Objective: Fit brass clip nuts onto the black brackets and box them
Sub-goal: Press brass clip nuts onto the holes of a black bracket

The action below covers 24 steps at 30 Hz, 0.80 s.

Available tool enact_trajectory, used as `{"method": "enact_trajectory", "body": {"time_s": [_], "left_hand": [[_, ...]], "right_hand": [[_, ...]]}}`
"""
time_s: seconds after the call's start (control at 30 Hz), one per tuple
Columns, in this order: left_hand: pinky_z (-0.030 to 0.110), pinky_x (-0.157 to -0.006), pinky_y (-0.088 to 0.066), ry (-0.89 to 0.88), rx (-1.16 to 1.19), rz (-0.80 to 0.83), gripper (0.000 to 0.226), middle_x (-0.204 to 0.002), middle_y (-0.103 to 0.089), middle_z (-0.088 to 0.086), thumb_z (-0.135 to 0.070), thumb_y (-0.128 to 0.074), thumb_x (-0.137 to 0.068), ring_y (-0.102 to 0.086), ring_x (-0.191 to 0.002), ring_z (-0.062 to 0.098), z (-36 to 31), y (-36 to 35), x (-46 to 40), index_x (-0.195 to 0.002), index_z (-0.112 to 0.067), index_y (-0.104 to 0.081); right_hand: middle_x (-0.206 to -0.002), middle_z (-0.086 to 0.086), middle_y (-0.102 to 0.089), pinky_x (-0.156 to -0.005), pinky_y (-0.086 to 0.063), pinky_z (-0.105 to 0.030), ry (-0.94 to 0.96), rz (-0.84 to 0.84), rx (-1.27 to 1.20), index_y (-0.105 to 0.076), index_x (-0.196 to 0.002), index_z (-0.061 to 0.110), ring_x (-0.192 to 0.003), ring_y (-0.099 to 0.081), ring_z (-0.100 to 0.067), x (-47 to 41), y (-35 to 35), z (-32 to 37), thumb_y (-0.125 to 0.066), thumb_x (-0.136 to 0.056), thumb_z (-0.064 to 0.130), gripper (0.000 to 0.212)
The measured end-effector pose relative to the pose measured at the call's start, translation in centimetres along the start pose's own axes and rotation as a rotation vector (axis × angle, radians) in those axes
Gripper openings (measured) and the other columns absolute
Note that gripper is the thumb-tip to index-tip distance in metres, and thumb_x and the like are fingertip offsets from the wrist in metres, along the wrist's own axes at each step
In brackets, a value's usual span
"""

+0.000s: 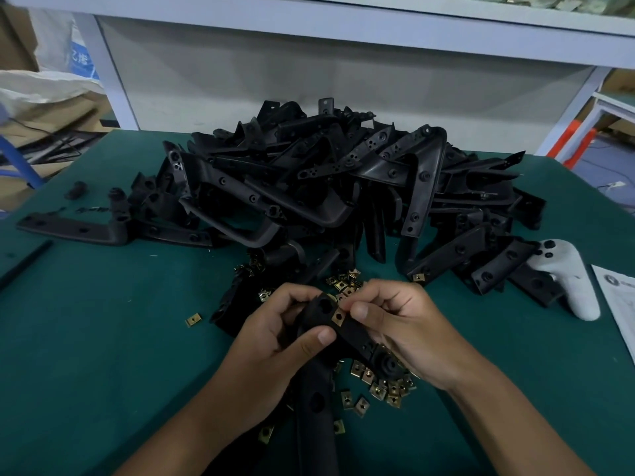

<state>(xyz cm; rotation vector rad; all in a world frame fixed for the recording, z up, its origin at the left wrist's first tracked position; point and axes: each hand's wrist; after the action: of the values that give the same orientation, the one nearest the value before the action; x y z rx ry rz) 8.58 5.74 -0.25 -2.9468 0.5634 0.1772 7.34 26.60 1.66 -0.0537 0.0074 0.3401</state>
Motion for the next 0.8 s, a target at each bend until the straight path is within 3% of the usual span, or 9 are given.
{"method": "enact_trajectory", "body": {"time_s": [0.07,0.13,0.2,0.23,0.3,0.47,0.53,0.6,0.8], "left_hand": [[0.021,-0.080,-0.055,0.005,0.008,-0.004,0.025,-0.103,-0.074,-0.003,-0.037,-0.074,-0.084,-0.070,-0.096,0.010,-0.07,0.07,0.04,-0.108,-0.034,-0.069],[0.019,-0.084,-0.054,0.004,0.009,0.015,0.027,-0.112,-0.074,-0.004,-0.036,-0.072,-0.086,-0.070,-0.106,0.010,-0.27,0.04,0.04,-0.113,-0.037,-0.070],[0.017,-0.085,-0.054,0.008,0.017,0.024,0.028,-0.115,-0.074,-0.003,-0.035,-0.069,-0.089,-0.070,-0.108,0.011,-0.52,0.00,-0.01,-0.117,-0.036,-0.070],[0.017,-0.084,-0.054,0.017,0.031,0.017,0.028,-0.113,-0.074,-0.001,-0.036,-0.068,-0.089,-0.070,-0.106,0.011,-0.62,0.02,-0.03,-0.117,-0.034,-0.071],[0.022,-0.083,-0.056,0.053,0.095,0.005,0.029,-0.111,-0.074,0.004,-0.038,-0.069,-0.089,-0.071,-0.104,0.017,-0.70,0.18,-0.04,-0.116,-0.028,-0.071],[0.042,-0.086,-0.058,0.151,0.317,-0.005,0.040,-0.113,-0.068,0.015,-0.039,-0.079,-0.084,-0.068,-0.099,0.030,-0.57,0.40,-0.10,-0.115,-0.017,-0.065],[0.044,-0.082,-0.058,0.195,0.428,-0.013,0.041,-0.111,-0.066,0.019,-0.037,-0.082,-0.081,-0.067,-0.096,0.033,-0.62,0.35,-0.24,-0.112,-0.016,-0.064],[0.043,-0.077,-0.059,0.223,0.510,-0.024,0.036,-0.110,-0.067,0.022,-0.032,-0.079,-0.082,-0.068,-0.092,0.033,-0.69,0.32,-0.36,-0.110,-0.015,-0.064],[0.032,-0.067,-0.059,0.185,0.402,-0.071,0.046,-0.097,-0.070,0.016,-0.029,-0.090,-0.069,-0.070,-0.077,0.023,-0.76,0.32,-0.45,-0.106,-0.016,-0.067]], "right_hand": [[-0.103,-0.008,-0.075,-0.084,-0.047,-0.059,0.011,0.021,0.034,-0.080,-0.102,0.024,-0.091,-0.059,-0.045,-0.03,0.49,-0.30,-0.078,-0.081,0.056,0.038],[-0.109,-0.016,-0.072,-0.088,-0.046,-0.068,0.012,0.038,0.066,-0.079,-0.107,0.025,-0.096,-0.055,-0.058,-0.07,0.80,-0.37,-0.076,-0.084,0.055,0.038],[-0.098,-0.014,-0.071,-0.069,-0.056,-0.040,0.013,0.002,0.052,-0.078,-0.107,0.024,-0.079,-0.060,-0.036,-0.11,0.79,-0.04,-0.077,-0.084,0.053,0.037],[-0.090,-0.007,-0.071,-0.062,-0.051,-0.026,0.011,-0.022,0.000,-0.077,-0.105,0.023,-0.073,-0.060,-0.019,-0.16,0.79,0.13,-0.079,-0.082,0.050,0.035],[-0.084,-0.001,-0.070,-0.056,-0.045,-0.017,0.008,-0.062,-0.137,-0.076,-0.097,0.019,-0.068,-0.059,-0.006,-0.33,0.95,0.10,-0.082,-0.078,0.038,0.028],[-0.082,-0.005,-0.070,-0.058,-0.052,-0.019,-0.056,-0.106,-0.303,-0.070,-0.088,0.014,-0.063,-0.061,-0.007,-0.38,0.59,0.28,-0.078,-0.074,0.026,0.020],[-0.090,-0.007,-0.073,-0.076,-0.056,-0.034,-0.081,-0.102,-0.276,-0.075,-0.087,0.016,-0.077,-0.067,-0.015,-0.46,0.58,0.19,-0.077,-0.078,0.020,0.010],[-0.099,-0.009,-0.075,-0.089,-0.048,-0.048,-0.096,-0.118,-0.232,-0.077,-0.092,0.015,-0.089,-0.070,-0.019,-0.57,0.71,-0.09,-0.074,-0.080,0.011,0.013],[-0.099,-0.012,-0.074,-0.072,-0.045,-0.030,-0.081,-0.122,-0.237,-0.074,-0.097,0.018,-0.084,-0.068,-0.015,-0.54,0.75,0.04,-0.079,-0.078,0.009,0.021]]}}
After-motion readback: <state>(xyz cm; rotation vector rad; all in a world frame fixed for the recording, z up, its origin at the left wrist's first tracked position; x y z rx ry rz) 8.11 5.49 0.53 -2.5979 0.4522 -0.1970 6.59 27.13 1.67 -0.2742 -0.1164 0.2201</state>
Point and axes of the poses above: each hand's wrist, its own x-axis away from the middle knuckle, its own y-axis out of the back of the hand, z = x × y
